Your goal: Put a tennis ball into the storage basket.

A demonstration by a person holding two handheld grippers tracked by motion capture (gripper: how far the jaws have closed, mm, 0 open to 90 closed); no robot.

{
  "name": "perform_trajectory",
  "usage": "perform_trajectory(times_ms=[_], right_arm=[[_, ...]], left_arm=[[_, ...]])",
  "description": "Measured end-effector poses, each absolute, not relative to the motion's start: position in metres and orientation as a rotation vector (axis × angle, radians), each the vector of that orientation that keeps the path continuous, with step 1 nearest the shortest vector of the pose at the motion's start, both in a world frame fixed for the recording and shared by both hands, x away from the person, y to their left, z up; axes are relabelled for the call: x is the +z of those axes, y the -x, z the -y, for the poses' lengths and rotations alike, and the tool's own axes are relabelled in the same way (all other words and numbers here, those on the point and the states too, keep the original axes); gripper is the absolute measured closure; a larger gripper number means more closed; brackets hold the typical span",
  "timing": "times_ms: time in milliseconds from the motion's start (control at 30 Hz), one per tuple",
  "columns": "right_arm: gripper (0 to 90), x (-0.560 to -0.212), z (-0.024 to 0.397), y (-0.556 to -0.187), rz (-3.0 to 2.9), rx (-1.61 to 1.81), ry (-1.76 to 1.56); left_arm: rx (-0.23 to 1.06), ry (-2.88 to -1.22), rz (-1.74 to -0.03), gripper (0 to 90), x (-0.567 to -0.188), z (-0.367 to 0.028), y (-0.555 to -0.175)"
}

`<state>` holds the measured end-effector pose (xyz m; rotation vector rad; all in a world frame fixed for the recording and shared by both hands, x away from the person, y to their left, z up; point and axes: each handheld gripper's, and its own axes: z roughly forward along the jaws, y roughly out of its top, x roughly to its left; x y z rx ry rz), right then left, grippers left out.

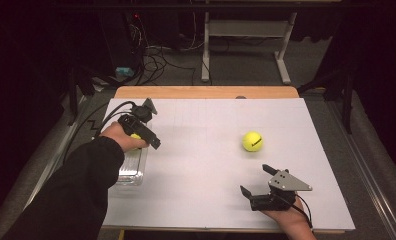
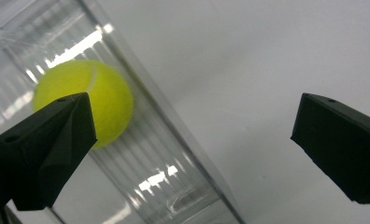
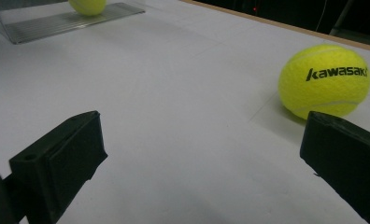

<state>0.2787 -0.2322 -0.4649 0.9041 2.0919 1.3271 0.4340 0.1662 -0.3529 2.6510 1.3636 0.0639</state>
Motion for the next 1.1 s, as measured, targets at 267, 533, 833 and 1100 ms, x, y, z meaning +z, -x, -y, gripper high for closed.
perform_trajectory(times_ms=[267, 533, 833, 1100], right_arm=[[0.0, -0.464, 0.235, -0.279, -2.083, 1.33, -0.91], [0.0, -0.462, 0.239, -0.279, -2.068, 1.333, -0.923], [0.0, -0.46, 0.244, -0.281, -2.04, 1.336, -0.952], [0.0, -0.459, 0.249, -0.285, -2.014, 1.321, -0.981]], left_arm=[[0.059, -2.645, -1.299, 0.6, -0.359, -0.143, -0.424], [0.026, -2.654, -1.206, 0.6, -0.363, -0.115, -0.408], [0.011, -2.655, -1.095, 0.6, -0.365, -0.083, -0.385], [-0.003, -2.677, -1.081, 0.6, -0.375, -0.078, -0.38]])
